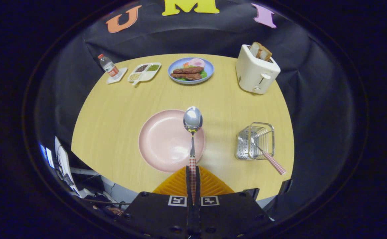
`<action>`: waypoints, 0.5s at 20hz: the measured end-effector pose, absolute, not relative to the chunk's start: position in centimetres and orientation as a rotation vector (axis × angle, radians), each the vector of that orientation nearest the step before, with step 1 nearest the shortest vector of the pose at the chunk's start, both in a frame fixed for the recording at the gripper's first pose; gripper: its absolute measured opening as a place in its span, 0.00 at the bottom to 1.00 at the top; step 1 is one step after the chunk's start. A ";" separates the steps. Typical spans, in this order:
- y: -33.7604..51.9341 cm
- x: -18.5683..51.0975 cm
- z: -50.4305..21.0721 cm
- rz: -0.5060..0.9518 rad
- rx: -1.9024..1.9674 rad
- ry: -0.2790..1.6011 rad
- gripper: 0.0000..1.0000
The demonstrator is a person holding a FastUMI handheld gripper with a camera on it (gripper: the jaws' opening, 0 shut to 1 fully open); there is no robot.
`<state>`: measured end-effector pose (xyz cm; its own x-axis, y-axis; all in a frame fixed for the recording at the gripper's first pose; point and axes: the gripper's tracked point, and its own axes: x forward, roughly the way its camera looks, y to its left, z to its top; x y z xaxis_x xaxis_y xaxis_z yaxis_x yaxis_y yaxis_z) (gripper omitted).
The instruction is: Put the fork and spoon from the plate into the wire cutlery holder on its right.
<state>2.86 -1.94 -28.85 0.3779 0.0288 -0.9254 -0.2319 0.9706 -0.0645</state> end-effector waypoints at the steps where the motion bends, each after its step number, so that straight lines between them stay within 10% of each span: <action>1: -2.9 2.9 -28.2 0.175 -0.191 1.170 0.01; 10: -11.5 3.7 -25.7 0.168 -0.204 1.178 0.01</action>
